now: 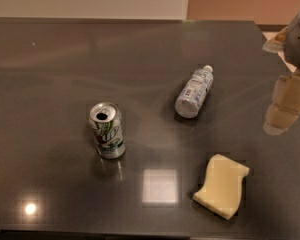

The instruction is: Pick sponge

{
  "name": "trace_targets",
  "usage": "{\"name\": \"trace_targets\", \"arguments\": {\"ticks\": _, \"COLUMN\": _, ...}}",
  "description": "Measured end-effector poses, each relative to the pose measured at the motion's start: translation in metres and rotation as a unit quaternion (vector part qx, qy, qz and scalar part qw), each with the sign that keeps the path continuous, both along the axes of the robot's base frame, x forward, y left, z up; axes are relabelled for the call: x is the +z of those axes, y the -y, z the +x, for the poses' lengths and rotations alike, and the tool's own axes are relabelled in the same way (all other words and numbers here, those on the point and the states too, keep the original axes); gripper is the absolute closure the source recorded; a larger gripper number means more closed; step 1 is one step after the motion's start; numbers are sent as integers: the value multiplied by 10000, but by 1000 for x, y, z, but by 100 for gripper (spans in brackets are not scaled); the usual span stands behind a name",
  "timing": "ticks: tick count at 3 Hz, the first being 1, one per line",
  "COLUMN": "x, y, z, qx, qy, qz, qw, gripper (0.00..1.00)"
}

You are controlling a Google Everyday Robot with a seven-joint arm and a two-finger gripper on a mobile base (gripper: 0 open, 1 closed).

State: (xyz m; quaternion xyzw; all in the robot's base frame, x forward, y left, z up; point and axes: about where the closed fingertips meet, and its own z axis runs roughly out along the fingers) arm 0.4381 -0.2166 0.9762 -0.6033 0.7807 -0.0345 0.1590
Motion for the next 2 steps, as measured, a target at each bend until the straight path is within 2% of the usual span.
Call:
{"name": "trace_targets", "arguments": {"ticks": 1, "x": 0, "y": 0, "z": 0, "qx": 2, "qy": -1, "qz": 0, "qw": 10000, "gripper": 0}}
{"name": "trace_targets", "arguments": {"ticks": 2, "x": 1, "y": -7, "z": -3, "qx": 414, "qy": -129, "qz": -36, "qw": 9991, "gripper": 0}}
